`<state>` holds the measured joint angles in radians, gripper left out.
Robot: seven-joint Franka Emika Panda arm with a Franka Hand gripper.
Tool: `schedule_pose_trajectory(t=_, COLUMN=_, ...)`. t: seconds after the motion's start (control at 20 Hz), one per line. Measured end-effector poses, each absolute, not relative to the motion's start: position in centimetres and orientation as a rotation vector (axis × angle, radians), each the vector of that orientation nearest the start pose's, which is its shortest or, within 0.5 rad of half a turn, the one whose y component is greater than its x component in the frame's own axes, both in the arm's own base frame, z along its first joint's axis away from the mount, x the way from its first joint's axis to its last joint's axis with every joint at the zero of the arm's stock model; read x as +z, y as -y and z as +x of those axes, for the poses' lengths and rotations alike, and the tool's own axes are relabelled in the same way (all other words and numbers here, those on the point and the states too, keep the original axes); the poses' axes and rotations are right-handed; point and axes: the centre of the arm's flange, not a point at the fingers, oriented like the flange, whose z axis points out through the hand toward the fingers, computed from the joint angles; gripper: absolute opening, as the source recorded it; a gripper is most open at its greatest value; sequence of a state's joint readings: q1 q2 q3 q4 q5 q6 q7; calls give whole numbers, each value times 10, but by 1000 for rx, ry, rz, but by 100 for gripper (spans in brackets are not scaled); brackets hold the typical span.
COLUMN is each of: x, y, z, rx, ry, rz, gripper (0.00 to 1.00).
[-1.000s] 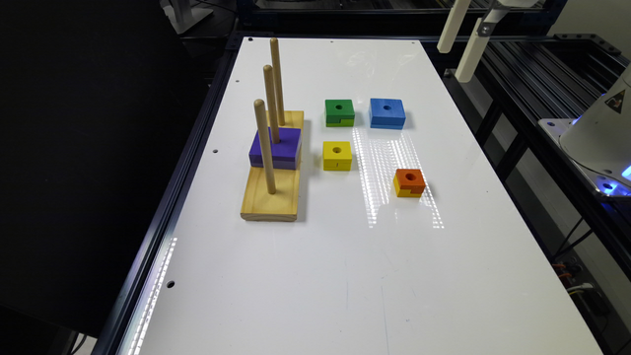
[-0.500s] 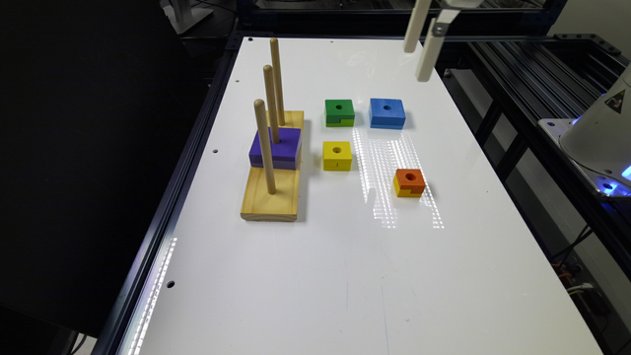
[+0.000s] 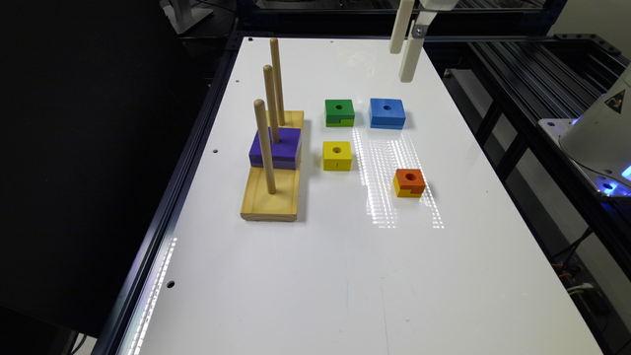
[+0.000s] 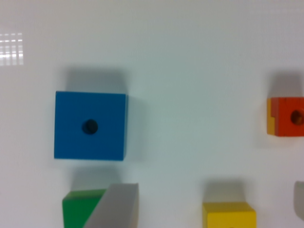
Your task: Pick up yellow block.
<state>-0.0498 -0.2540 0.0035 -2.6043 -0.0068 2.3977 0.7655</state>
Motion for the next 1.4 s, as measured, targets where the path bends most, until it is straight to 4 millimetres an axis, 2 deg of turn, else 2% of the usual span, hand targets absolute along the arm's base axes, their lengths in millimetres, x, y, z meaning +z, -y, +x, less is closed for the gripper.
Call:
schedule_pose_trajectory(t=0.5, x=342, y=21, z=458, rx=-68, ry=-1229, rz=-2879, gripper=100)
schedule_pose_trajectory(t=0.8, x=340, y=16, z=475, rx=-69, ry=-1211, rz=-2886, gripper=100)
schedule_pose_trajectory(t=1.4, x=340, y=-1, z=480, rx=-68, ry=-1181, rz=-2897, gripper=100)
